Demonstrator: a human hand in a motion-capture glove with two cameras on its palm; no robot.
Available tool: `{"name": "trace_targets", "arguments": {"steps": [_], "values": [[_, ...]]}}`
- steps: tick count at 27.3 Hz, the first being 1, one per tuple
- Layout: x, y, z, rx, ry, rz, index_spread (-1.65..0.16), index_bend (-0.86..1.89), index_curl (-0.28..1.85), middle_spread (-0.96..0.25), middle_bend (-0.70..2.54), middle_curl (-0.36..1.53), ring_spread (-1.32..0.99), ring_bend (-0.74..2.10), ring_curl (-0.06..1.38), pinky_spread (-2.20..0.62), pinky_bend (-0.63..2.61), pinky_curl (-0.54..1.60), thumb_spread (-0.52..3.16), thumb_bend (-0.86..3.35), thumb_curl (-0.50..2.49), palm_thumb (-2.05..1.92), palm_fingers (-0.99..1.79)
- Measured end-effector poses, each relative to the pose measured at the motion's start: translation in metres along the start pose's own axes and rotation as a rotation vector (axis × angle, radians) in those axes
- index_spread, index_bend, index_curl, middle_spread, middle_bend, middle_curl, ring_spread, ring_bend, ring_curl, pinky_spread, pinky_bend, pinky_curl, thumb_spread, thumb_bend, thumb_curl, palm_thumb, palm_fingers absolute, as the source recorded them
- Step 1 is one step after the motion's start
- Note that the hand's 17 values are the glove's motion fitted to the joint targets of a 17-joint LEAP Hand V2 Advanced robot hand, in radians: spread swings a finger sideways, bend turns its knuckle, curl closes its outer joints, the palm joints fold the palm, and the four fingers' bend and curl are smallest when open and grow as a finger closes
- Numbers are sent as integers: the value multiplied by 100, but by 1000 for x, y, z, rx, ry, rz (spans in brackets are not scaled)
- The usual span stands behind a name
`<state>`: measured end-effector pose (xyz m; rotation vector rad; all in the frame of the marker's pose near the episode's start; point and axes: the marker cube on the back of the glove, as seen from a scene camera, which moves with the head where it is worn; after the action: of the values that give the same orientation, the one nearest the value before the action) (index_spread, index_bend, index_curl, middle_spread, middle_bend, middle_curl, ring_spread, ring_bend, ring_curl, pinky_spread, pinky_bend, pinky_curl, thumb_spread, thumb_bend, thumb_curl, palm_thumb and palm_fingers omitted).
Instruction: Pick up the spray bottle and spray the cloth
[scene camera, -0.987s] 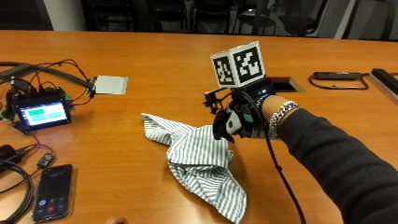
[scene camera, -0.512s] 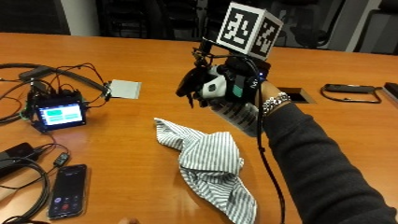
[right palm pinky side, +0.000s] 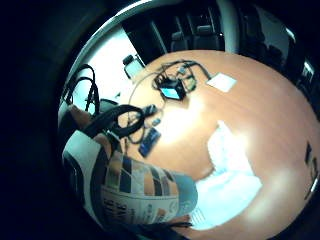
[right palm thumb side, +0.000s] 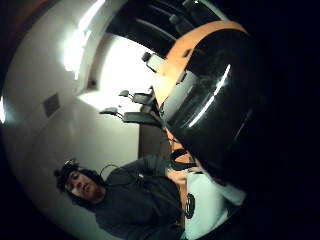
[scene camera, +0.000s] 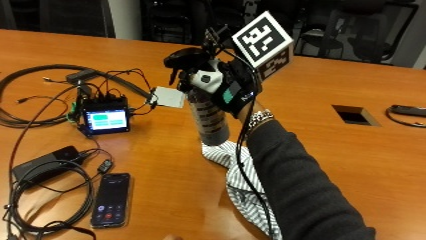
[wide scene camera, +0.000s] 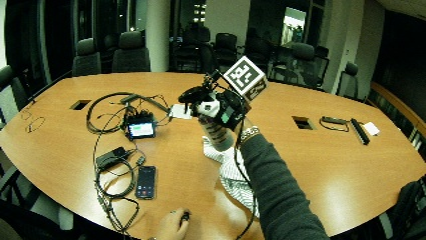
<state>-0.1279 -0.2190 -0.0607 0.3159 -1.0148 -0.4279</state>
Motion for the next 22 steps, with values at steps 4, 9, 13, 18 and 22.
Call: {"name": "trace_targets", "arguments": {"steps": [4, 9, 13, 18, 22], "values": [[23, -5, 18, 197, -183, 1, -29, 23, 59, -21, 42, 48, -19, 53, 43, -22, 45, 37, 51, -3, 78, 87, 132], [54, 5, 49, 329, -268, 69, -29, 22, 59, -21, 42, 48, -18, 53, 43, -21, 45, 37, 52, -3, 78, 88, 131], [74, 18, 58, 396, -229, 99, -29, 22, 59, -21, 41, 48, -18, 53, 43, -21, 46, 37, 52, -3, 79, 88, 131], [82, 22, 62, 430, -172, 77, -29, 21, 59, -21, 41, 48, -17, 53, 43, -21, 45, 37, 53, -3, 79, 88, 131], [80, 22, 61, 424, -143, 69, -29, 21, 59, -21, 41, 48, -17, 53, 43, -21, 46, 37, 54, -3, 79, 89, 132]]}}
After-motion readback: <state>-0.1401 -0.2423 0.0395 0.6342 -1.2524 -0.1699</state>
